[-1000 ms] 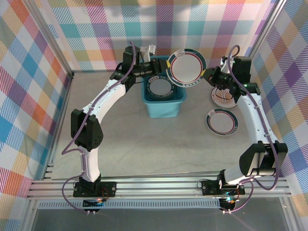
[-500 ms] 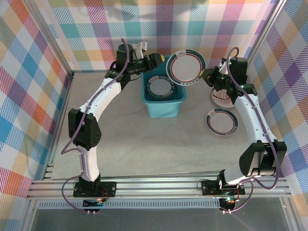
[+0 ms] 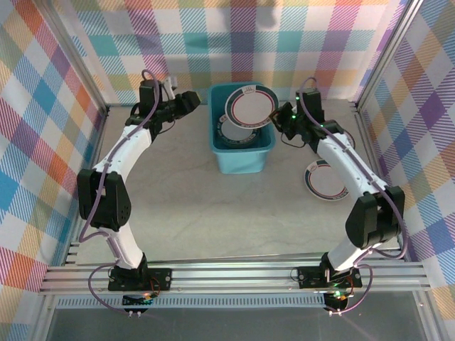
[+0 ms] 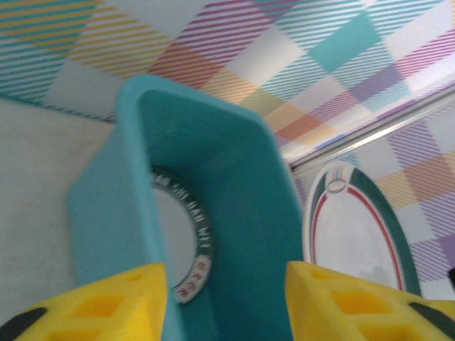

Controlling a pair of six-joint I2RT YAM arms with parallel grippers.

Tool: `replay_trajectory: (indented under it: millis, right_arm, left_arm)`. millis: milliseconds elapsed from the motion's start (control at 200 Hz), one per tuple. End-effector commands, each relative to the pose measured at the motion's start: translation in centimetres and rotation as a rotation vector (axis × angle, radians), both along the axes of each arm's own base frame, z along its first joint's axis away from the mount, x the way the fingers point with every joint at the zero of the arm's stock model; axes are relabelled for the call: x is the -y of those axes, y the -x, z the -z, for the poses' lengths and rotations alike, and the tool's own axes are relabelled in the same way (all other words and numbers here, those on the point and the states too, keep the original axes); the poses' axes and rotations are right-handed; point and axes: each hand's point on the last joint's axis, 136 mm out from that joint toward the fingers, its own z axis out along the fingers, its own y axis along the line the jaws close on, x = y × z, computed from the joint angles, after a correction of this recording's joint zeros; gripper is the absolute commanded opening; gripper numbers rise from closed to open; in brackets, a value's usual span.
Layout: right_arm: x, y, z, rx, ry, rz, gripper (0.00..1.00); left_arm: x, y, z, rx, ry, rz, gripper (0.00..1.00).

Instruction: Place the plates into the plastic bin on the countertop

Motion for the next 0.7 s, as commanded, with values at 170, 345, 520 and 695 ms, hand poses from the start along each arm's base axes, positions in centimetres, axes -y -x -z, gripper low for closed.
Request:
replay_trajectory:
  millis: [170,345,520,695]
  right_arm:
    - [-2.6,-2.1,-1.1,-0.014,-0.026,0.215,0.0]
    - [-3.8,-2.6,-0.2,-0.037,0.02,0.292,0.0]
    - [-4.8,-3.2,1.0,-0.088,0.042,0.341,0.0]
    - [-5.5,-3.9,2.3,-0.128,0.062,0.385,0.0]
  left_arm:
    - [-1.9,1.8,7.6,-0.133,-0.087,0.078,0.34]
    - [-1.1,2.3,11.0,-0.183,-0.098,0.167,0.33]
    - [-0.2,2.8,13.5,-0.23,-0.064,0.22,0.31]
    - [1.1,3.9,14.4,-0.244,-0.043,0.281,0.31]
